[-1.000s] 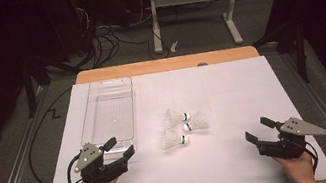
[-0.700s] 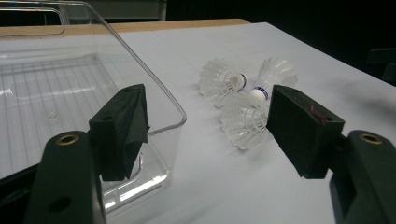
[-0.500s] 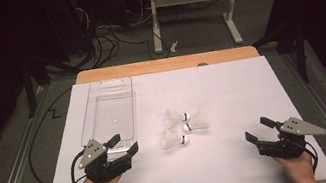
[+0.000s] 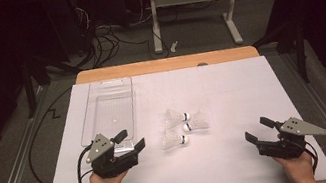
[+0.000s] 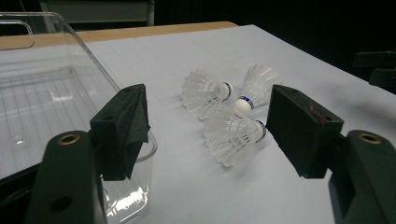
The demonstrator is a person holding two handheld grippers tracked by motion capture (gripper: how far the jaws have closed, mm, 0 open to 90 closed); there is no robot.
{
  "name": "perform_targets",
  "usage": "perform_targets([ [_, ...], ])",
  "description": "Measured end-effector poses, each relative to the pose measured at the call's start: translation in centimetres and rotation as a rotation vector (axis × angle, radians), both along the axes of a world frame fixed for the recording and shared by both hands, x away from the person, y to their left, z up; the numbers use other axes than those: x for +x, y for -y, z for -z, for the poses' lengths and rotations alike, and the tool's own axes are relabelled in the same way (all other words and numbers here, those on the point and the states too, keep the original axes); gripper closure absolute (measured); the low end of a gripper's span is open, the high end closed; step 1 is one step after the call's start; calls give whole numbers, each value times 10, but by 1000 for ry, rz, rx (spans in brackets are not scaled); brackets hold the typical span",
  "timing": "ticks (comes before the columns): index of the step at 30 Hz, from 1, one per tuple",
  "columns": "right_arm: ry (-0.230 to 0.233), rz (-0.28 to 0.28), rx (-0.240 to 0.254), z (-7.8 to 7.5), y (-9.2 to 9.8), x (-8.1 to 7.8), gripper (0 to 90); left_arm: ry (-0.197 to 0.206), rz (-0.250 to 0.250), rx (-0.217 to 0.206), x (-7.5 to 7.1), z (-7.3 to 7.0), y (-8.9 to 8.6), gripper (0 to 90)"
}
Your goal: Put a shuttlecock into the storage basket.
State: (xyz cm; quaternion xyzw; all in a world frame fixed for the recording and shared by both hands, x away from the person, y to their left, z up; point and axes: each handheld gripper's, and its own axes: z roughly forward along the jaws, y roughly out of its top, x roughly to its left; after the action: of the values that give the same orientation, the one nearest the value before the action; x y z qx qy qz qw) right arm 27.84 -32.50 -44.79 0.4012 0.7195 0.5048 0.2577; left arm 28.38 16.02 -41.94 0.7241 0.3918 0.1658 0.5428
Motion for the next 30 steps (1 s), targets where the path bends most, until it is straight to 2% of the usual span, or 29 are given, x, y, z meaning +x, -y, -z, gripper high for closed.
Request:
perform_targets([
  [3, 0, 1, 0, 0, 0, 0, 214, -6, 14, -12, 3, -1, 3, 308],
  [21, 3, -5, -3, 0, -1, 0, 214, -2, 47, -5, 12, -6, 20, 310],
  [30, -1, -4, 7, 0, 0, 0, 215, -8, 58, 4, 22, -6, 32, 314],
])
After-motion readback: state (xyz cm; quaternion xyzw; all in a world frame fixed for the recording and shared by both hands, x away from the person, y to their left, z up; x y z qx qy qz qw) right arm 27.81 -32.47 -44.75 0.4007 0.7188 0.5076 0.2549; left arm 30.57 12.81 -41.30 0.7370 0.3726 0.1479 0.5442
